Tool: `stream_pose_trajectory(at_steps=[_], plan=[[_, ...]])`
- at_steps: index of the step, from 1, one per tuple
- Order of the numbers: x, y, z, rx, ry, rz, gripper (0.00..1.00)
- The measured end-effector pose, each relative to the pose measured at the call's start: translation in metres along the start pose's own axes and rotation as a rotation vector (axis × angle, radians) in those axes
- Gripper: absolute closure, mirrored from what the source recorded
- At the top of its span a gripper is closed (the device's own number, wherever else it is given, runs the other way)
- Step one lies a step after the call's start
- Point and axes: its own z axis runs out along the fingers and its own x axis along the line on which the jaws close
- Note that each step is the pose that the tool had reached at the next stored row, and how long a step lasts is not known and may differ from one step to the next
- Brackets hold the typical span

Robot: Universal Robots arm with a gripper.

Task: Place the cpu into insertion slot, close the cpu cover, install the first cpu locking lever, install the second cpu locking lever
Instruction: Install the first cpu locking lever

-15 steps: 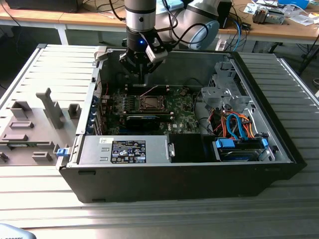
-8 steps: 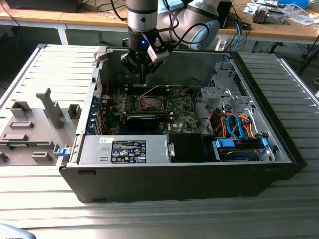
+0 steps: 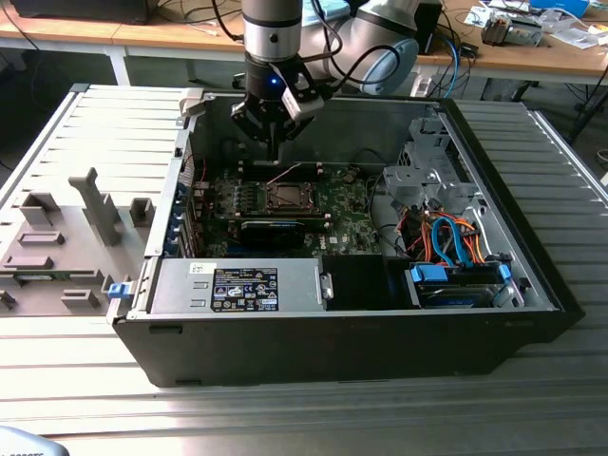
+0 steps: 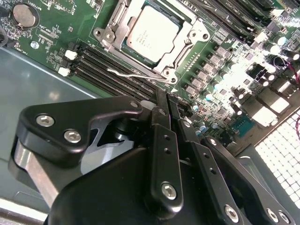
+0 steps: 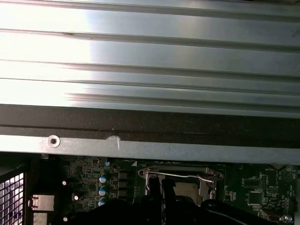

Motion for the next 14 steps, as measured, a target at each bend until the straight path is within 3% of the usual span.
stream_pose_trajectory(at_steps=[14], plan=[[-0.0036,-0.0002,0.0014,0.0,0.0,0.001,0.84]])
